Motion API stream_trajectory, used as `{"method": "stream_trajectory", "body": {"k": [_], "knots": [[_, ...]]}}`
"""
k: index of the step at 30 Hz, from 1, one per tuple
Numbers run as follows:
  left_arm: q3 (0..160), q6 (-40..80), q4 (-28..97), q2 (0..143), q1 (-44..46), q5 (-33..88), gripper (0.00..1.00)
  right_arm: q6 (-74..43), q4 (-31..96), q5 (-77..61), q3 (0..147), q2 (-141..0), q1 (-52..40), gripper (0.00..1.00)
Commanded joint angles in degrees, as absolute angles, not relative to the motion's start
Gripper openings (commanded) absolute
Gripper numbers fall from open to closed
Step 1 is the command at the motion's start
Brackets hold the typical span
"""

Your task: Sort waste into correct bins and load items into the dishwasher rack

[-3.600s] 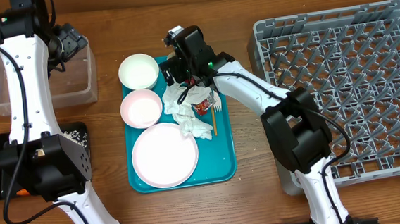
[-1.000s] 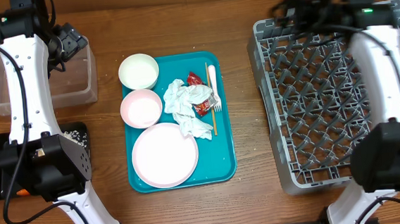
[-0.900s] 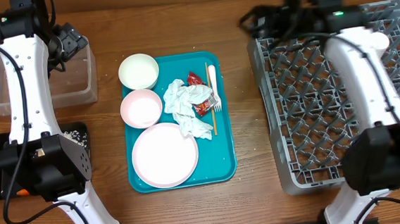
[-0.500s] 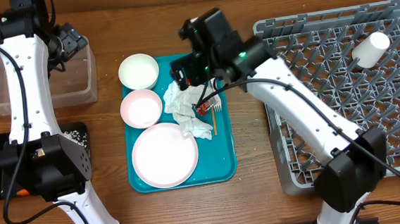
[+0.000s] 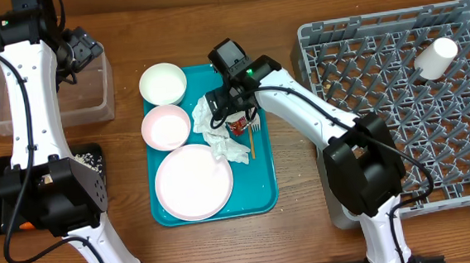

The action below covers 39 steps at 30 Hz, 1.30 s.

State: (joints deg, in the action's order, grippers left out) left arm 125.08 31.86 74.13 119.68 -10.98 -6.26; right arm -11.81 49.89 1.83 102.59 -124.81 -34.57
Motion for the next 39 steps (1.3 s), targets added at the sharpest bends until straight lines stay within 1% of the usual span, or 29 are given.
{"method": "stream_trajectory", "body": {"k": [1, 9, 10, 11, 12, 14, 17, 23, 26, 30, 34, 36, 39], "knots": [[125.03, 32.8, 74.08, 118.52, -11.05, -6.55, 1.0, -12.03, 48.9, 2.94, 102.65, -126.02, -34.0, 0.94], [125.03, 32.8, 74.08, 118.52, -11.05, -6.55, 1.0, -12.03, 47.62, 2.92, 102.59, -128.86, -34.0, 0.94], [125.03, 32.82, 74.08, 118.52, -11.05, -6.55, 1.0, -12.05, 47.4, 2.92, 102.59, -128.86, -34.0, 0.93], [125.03, 32.8, 74.08, 118.52, -11.05, -6.55, 1.0, -12.05, 47.4, 2.9, 102.59, -128.86, -34.0, 0.88], [125.03, 32.8, 74.08, 118.52, -11.05, -6.55, 1.0, -12.08, 47.46, 2.72, 102.61, -128.86, -34.0, 0.81], [125.03, 32.82, 74.08, 118.52, -11.05, -6.55, 1.0, -12.53, 48.21, 2.63, 102.98, -128.68, -34.0, 0.74], [125.03, 32.8, 74.08, 118.52, -11.05, -6.55, 1.0, -14.22, 50.78, 1.56, 105.1, -128.46, -34.0, 0.72], [125.03, 32.82, 74.08, 118.52, -11.05, -6.55, 1.0, -14.22, 56.95, 1.23, 111.57, -127.7, -34.0, 0.72], [125.03, 32.8, 74.08, 118.52, -11.05, -6.55, 1.0, -14.24, 57.52, 1.23, 112.53, -127.55, -34.0, 0.71], [125.03, 32.8, 74.08, 118.52, -11.05, -6.55, 1.0, -14.22, 57.36, 4.54, 112.27, -127.57, -34.0, 0.62], [125.03, 32.8, 74.08, 118.52, -10.96, -6.55, 1.0, -14.24, 56.97, 9.69, 111.22, -128.07, -33.69, 0.63], [125.03, 32.8, 74.08, 118.52, -10.96, -6.55, 1.0, -15.09, 55.79, 10.46, 110.89, -128.14, -32.62, 0.68], [125.03, 32.82, 74.08, 118.52, -10.96, -6.55, 1.0, -15.29, 54.54, 9.34, 110.85, -128.18, -30.37, 0.68]]}}
